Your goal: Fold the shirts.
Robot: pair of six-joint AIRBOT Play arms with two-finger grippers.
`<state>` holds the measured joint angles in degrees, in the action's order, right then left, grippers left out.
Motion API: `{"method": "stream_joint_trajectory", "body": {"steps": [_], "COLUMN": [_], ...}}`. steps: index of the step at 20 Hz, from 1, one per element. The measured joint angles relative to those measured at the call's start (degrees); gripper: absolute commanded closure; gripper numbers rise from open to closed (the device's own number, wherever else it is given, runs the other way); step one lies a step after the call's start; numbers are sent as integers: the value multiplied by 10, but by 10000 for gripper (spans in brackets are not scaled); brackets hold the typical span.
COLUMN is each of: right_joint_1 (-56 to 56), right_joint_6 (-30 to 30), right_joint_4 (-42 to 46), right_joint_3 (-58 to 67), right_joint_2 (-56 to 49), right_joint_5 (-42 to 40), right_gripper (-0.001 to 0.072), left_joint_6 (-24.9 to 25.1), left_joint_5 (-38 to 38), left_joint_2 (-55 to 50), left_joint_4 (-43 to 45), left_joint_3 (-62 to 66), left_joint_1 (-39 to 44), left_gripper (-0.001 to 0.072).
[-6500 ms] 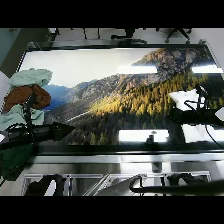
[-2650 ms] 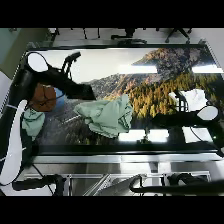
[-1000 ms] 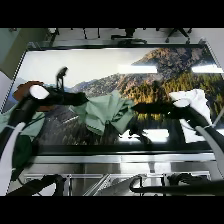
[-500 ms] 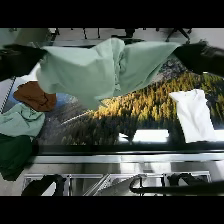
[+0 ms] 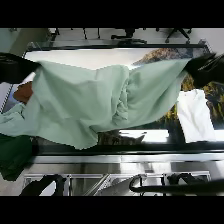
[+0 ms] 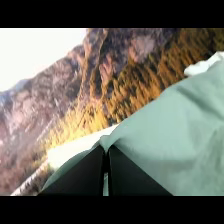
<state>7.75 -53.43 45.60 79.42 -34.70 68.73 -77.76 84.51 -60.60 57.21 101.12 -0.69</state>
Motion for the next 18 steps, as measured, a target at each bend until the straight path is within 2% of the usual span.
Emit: {"method": "stream_joint_trajectory", "body": {"steps": [4, 7, 10, 11, 12, 13, 15, 16, 18], "right_joint_1": [0, 0, 0, 0, 0, 0, 1, 4, 12], "right_joint_6": [-3, -3, 3, 6, 11, 15, 19, 21, 21], "right_joint_4": [31, 39, 36, 32, 28, 24, 22, 22, 22], "right_joint_3": [-124, -191, -220, -224, -228, -229, -228, -225, -218], "right_joint_2": [-68, -137, -209, -226, -242, -251, -259, -259, -245], "right_joint_5": [-6, -33, -63, -76, -91, -108, -136, -146, -158], "right_gripper": [695, 695, 695, 695, 686, 666, 365, 318, 318], "left_joint_6": [20, 50, 63, 66, 69, 69, 65, 59, 47], "left_joint_5": [22, 1, -23, -27, -30, -31, -30, -24, -4], "left_joint_2": [-103, -187, -270, -295, -317, -336, -361, -368, -370], "left_joint_4": [4, 3, 2, 2, 1, 0, -2, -2, -3], "left_joint_3": [-103, -188, -217, -212, -199, -183, -140, -117, -81], "left_joint_1": [7, 17, 18, 16, 13, 10, 2, -4, -15], "left_gripper": [696, 695, 693, 557, 270, 39, 25, 25, 25]}}
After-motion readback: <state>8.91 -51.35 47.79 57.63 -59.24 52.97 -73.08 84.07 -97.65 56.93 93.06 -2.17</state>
